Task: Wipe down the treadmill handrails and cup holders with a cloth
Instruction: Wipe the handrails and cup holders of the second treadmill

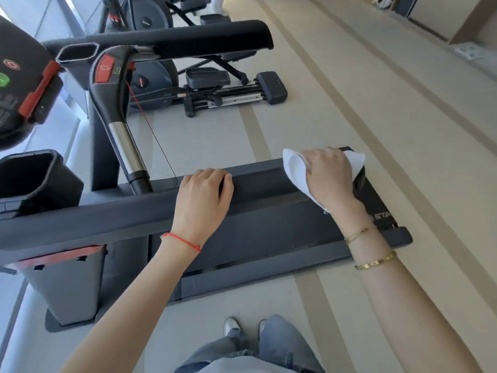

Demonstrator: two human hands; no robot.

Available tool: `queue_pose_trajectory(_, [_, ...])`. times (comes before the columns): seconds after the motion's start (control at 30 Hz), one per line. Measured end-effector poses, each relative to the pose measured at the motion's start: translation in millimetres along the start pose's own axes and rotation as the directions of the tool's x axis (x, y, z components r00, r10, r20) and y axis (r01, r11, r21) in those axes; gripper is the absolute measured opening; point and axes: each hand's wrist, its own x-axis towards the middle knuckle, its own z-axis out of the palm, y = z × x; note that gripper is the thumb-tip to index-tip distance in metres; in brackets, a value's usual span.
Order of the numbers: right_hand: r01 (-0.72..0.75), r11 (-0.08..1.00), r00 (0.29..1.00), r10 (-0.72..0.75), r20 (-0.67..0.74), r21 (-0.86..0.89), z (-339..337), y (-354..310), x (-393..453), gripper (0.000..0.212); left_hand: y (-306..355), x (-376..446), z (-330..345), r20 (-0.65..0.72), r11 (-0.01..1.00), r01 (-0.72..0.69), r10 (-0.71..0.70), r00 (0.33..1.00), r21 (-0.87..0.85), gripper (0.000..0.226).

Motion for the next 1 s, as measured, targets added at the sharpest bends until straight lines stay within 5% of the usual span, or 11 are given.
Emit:
queue_pose_trajectory(0.13, [0.103,0.99,0.963,-0.074,-0.26,0.1,18,2,-31,0.045,27,11,16,0.019,0.999,-0.038,0.038,0.999,-0.007,0.031])
queue_pose_trajectory(0.33, [0.107,0.971,0.931,-0.023,-0.365,0.213,20,38,-29,0.032,75,26,39,0.013,0.998,-0.045,0.045,0.999,-0.044,0.03])
queue_pose_trajectory(0.4, [0.017,0.954,0.95,0.079,-0.302,0.301,15,60,-23,0.031,92,30,48,0.008,0.998,-0.032,0.032,0.999,-0.057,0.03])
queue_pose_trajectory(0.53, [-0.289,0.744,0.945,0.321,0.056,0.603,18,101,-13,0.032,115,33,69,-0.019,0.997,0.034,-0.035,0.999,-0.062,0.03])
queue_pose_trajectory(0.73, [-0.44,0.796,0.89,0.324,0.321,0.415,39,125,-11,0.021,121,31,82,-0.125,0.994,0.076,-0.066,0.99,0.081,0.033])
queue_pose_trajectory(0.8, [-0.455,0.744,0.888,0.341,0.307,0.49,40,122,-18,0.025,120,29,83,-0.131,0.994,0.063,-0.05,0.99,0.092,0.033])
queue_pose_trajectory(0.93, [-0.374,0.438,0.887,0.426,0.177,0.817,30,102,-38,0.016,120,27,82,-0.127,0.995,0.054,-0.042,0.991,0.086,0.033])
queue_pose_trajectory(1.0, [-0.142,0.652,0.96,0.274,-0.056,0.745,30,96,-49,0.018,117,23,79,-0.165,0.992,0.08,-0.064,0.984,0.093,0.03])
